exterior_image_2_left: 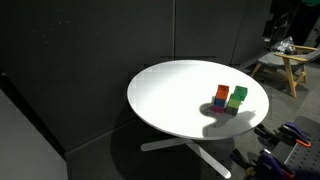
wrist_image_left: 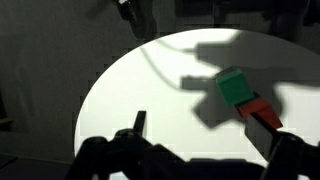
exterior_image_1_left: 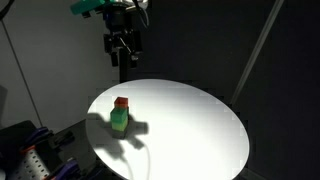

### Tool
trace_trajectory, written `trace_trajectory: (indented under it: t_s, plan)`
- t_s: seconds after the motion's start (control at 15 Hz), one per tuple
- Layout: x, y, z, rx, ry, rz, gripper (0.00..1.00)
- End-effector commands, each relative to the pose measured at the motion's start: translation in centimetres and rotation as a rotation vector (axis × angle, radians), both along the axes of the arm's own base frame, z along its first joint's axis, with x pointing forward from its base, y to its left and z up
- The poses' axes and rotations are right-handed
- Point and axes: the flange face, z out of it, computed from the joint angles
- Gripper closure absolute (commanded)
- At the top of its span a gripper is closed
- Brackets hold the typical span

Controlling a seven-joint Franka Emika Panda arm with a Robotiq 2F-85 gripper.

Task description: Put the orange block on top of the green block

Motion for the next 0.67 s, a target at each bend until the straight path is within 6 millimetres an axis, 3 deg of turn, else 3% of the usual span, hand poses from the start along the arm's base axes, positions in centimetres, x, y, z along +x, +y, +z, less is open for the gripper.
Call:
trace_trajectory:
  t_s: [0.0,0.6]
  plan:
    - [0.7,1.1,1.2,0.045,-0.085,0.031,0.0]
    - [1.6,4.2,1.1,0.207,-0.152,0.174,0.0]
